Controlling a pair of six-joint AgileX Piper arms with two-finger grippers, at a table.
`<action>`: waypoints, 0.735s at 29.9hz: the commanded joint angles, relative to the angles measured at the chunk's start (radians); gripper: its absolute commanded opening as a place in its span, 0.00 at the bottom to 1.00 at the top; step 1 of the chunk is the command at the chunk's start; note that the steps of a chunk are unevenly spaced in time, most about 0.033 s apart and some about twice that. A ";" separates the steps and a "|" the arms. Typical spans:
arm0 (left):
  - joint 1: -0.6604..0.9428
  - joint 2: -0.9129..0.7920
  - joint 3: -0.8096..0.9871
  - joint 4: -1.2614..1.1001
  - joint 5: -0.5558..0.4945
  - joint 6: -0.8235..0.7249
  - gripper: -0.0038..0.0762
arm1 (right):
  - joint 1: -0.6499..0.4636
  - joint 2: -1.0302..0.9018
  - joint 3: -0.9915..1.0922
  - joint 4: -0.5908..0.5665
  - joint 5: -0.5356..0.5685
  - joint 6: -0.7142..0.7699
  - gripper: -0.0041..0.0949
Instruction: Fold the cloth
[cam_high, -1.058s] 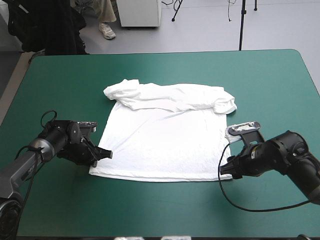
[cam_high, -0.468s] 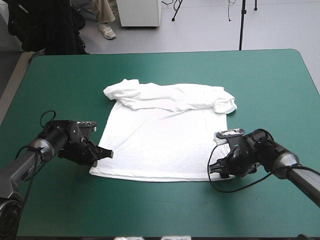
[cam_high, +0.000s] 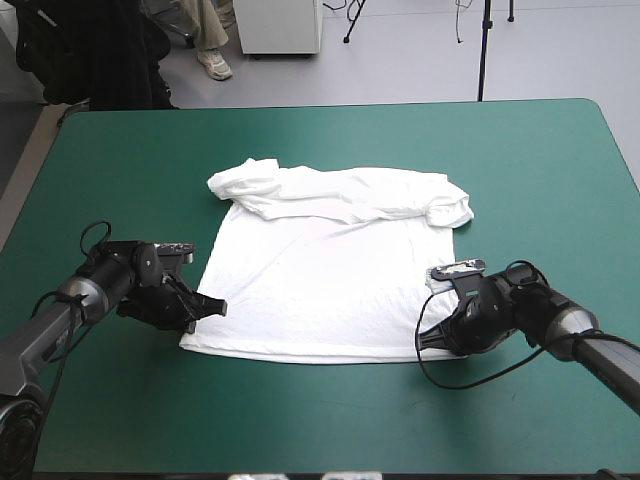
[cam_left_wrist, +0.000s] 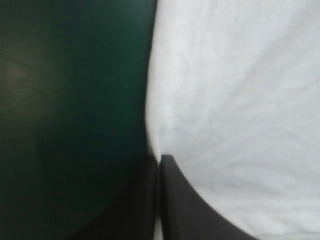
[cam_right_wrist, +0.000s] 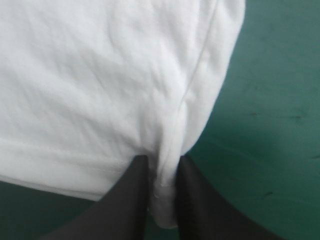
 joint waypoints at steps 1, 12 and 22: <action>-0.015 0.012 0.014 -0.130 -0.040 0.009 0.04 | 0.005 0.017 0.051 0.175 -0.059 -0.048 0.03; -0.054 -0.078 -0.045 -0.128 -0.027 0.065 0.04 | 0.005 0.004 -0.128 0.165 0.044 -0.090 0.02; -0.054 -0.305 -0.348 -0.124 0.102 0.088 0.04 | 0.003 -0.100 -0.551 0.071 0.246 -0.091 0.02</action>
